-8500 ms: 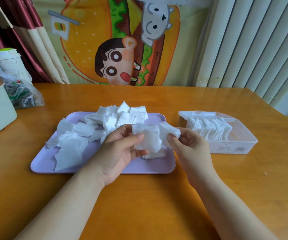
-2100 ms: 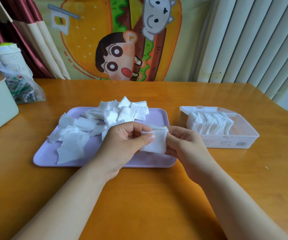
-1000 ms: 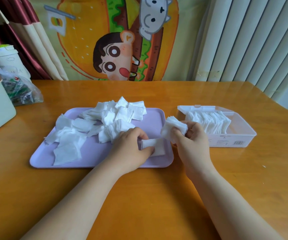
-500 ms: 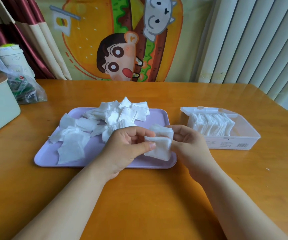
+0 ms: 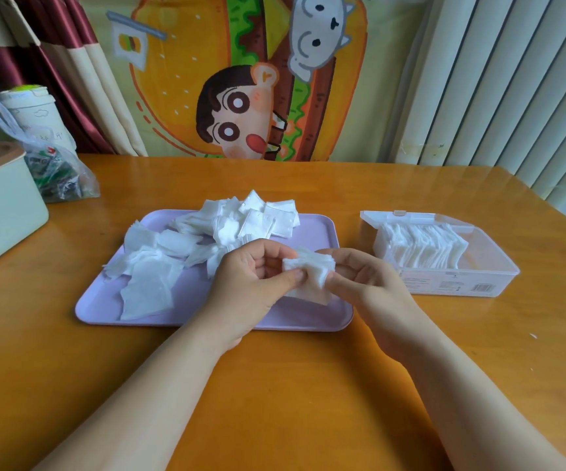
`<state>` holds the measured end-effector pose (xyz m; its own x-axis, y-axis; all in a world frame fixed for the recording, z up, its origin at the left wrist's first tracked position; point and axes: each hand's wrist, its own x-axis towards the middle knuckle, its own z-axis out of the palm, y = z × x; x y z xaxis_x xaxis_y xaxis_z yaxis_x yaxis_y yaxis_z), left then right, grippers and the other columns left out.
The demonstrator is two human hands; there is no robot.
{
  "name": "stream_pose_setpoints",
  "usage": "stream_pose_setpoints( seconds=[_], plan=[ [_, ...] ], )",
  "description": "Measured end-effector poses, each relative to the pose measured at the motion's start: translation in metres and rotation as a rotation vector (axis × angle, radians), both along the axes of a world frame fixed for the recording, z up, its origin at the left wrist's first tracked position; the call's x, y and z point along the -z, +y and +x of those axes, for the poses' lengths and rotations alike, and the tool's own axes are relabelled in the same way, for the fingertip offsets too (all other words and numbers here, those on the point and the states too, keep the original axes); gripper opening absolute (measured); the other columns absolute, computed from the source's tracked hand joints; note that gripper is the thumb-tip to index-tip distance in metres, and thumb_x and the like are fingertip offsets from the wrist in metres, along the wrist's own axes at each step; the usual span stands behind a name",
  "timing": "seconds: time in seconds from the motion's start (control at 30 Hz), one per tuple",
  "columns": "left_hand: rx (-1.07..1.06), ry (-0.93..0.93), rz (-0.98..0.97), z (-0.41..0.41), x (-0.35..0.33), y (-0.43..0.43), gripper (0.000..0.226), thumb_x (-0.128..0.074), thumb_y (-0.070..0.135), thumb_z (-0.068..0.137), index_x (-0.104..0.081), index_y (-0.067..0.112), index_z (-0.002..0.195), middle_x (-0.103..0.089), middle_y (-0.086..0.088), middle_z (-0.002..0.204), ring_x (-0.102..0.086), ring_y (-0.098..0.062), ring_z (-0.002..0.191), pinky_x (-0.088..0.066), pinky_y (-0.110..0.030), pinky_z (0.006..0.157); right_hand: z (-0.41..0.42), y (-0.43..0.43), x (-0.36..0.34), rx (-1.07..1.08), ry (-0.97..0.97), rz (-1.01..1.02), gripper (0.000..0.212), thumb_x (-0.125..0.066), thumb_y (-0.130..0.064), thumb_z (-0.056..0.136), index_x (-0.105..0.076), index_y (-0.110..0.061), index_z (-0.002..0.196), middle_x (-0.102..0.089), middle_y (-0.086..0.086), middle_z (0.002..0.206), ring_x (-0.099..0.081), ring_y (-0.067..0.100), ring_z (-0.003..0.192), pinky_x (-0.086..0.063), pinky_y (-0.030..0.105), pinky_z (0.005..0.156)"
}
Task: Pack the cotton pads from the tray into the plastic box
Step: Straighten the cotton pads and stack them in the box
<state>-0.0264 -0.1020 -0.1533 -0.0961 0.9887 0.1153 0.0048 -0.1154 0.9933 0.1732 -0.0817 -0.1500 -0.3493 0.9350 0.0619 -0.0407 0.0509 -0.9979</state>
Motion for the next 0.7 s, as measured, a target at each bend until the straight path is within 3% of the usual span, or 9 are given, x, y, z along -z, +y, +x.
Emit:
stream_pose_setpoints(
  seconds=[0.07, 0.13, 0.23, 0.33, 0.4, 0.53, 0.63, 0.7],
  plan=[
    [-0.067, 0.112, 0.044, 0.002, 0.001, 0.000, 0.025, -0.085, 0.004, 0.084, -0.073, 0.017, 0.103, -0.076, -0.011, 0.095, -0.072, -0.019, 0.087, -0.061, -0.032, 0.084, -0.001, -0.001, 0.000, -0.063, 0.031, -0.013, 0.039, -0.074, -0.002, 0.094, -0.065, -0.006, 0.131, -0.079, 0.010, 0.119, -0.075, 0.024, 0.115, -0.058, 0.027, 0.095],
    [-0.087, 0.221, 0.069, 0.001, 0.002, 0.002, 0.037, -0.086, 0.009, 0.083, -0.071, 0.025, 0.113, -0.069, -0.003, 0.090, -0.062, -0.010, 0.075, -0.057, -0.025, 0.075, -0.004, -0.001, 0.003, -0.044, -0.071, 0.051, 0.049, -0.084, -0.003, 0.086, -0.064, -0.010, 0.130, -0.080, 0.005, 0.118, -0.075, 0.020, 0.114, -0.058, 0.031, 0.097],
    [0.026, 0.343, 0.008, -0.004, 0.002, 0.003, 0.057, -0.086, 0.010, 0.083, -0.064, 0.028, 0.133, -0.061, 0.004, 0.086, -0.051, -0.003, 0.064, -0.047, -0.016, 0.066, -0.004, 0.001, 0.010, 0.035, -0.184, 0.137, 0.037, -0.079, 0.004, 0.089, -0.068, -0.011, 0.120, -0.080, 0.003, 0.112, -0.076, 0.019, 0.109, -0.059, 0.031, 0.094],
    [0.128, 0.369, -0.007, -0.005, 0.002, 0.002, 0.038, -0.084, 0.003, 0.083, -0.074, 0.018, 0.116, -0.061, 0.003, 0.080, -0.049, 0.003, 0.058, -0.043, -0.012, 0.060, -0.003, 0.002, 0.014, 0.041, -0.279, 0.202, 0.035, -0.071, 0.006, 0.094, -0.068, -0.017, 0.121, -0.078, -0.002, 0.115, -0.072, 0.013, 0.113, -0.057, 0.029, 0.095],
    [0.117, 0.357, 0.001, -0.005, 0.005, 0.003, 0.025, -0.086, 0.007, 0.081, -0.075, 0.018, 0.101, -0.061, -0.003, 0.078, -0.049, -0.006, 0.063, -0.044, -0.021, 0.061, -0.007, 0.001, 0.017, 0.092, -0.352, 0.247, 0.044, -0.067, 0.002, 0.097, -0.063, -0.024, 0.133, -0.072, -0.009, 0.126, -0.066, 0.007, 0.123, -0.053, 0.037, 0.108],
    [0.069, 0.442, -0.013, -0.009, 0.015, 0.009, 0.021, -0.085, 0.030, 0.076, -0.072, 0.028, 0.093, -0.053, 0.007, 0.065, -0.046, -0.011, 0.059, -0.041, -0.030, 0.058, -0.018, -0.002, 0.022, 0.134, -0.516, 0.276, 0.060, -0.053, -0.005, 0.105, -0.039, -0.029, 0.158, -0.054, -0.019, 0.146, -0.045, 0.004, 0.146, -0.018, 0.051, 0.131],
    [0.069, 0.534, 0.020, -0.006, 0.017, 0.006, 0.016, -0.073, 0.039, 0.078, -0.068, 0.037, 0.094, -0.060, 0.011, 0.065, -0.056, -0.012, 0.061, -0.051, -0.040, 0.061, -0.021, -0.006, 0.022, 0.088, -0.655, 0.289, 0.068, -0.042, 0.000, 0.105, -0.020, -0.021, 0.166, -0.061, -0.019, 0.113, -0.045, -0.004, 0.132, 0.009, 0.042, 0.132],
    [0.089, 0.585, 0.041, -0.002, 0.019, 0.006, 0.013, -0.068, 0.038, 0.083, -0.066, 0.038, 0.096, -0.065, 0.006, 0.072, -0.063, -0.021, 0.069, -0.058, -0.051, 0.067, -0.021, -0.005, 0.024, 0.049, -0.711, 0.307, 0.072, -0.039, 0.000, 0.104, -0.012, -0.021, 0.167, -0.061, -0.022, 0.097, -0.048, -0.003, 0.125, 0.013, 0.040, 0.130]
  ],
)
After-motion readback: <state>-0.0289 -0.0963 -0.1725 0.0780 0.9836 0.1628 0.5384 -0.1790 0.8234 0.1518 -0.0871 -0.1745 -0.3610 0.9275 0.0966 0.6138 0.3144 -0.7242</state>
